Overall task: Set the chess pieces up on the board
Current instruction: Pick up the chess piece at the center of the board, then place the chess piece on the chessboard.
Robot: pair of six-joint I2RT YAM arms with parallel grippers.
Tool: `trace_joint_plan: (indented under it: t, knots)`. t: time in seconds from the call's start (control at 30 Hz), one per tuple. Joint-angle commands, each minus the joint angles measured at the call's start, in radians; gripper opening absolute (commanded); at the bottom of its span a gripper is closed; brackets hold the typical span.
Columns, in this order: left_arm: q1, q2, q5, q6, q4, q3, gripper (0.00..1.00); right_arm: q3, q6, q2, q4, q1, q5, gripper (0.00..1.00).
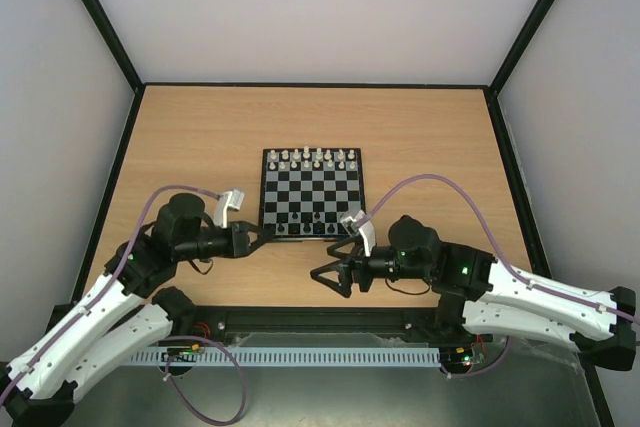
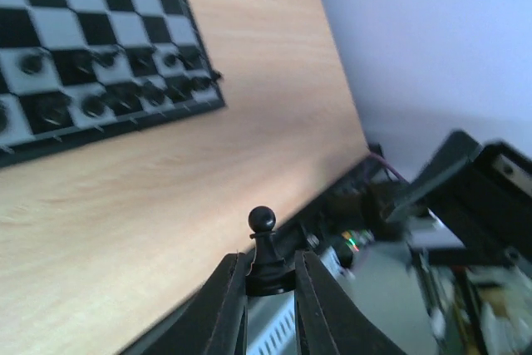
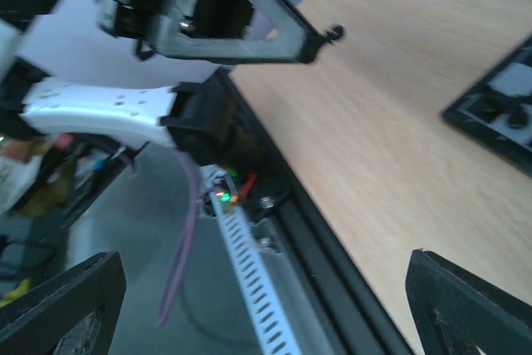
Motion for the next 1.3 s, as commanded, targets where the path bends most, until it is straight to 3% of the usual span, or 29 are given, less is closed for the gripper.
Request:
trace_joint_plan:
  t: [0.0, 0.2, 0.53, 0.67, 0.77, 1.27]
  knots:
    - [-0.001, -0.071, 0.291, -0.010, 0.060, -0.034, 0.10, 0.070, 0.002, 0.013, 0.030, -0.023, -0.282, 0.92]
    - [-0.001, -0.156, 0.463, -0.036, 0.139, -0.113, 0.13, 0.134, 0.030, 0.069, 0.051, -0.062, -0.558, 0.83]
    - [-0.001, -0.239, 0.535, -0.069, 0.191, -0.144, 0.15, 0.123, 0.082, 0.248, 0.173, -0.244, -0.805, 0.70]
    - [-0.001, -0.259, 0.528, -0.076, 0.189, -0.159, 0.16, 0.131, 0.095, 0.322, 0.234, -0.261, -0.836, 0.64]
    - [-0.001, -0.269, 0.525, -0.085, 0.199, -0.175, 0.16, 0.148, 0.117, 0.380, 0.278, -0.262, -0.859, 0.55]
    - [-0.001, -0.243, 0.503, -0.056, 0.220, -0.213, 0.16, 0.171, 0.215, 0.525, 0.455, -0.261, -0.924, 0.39]
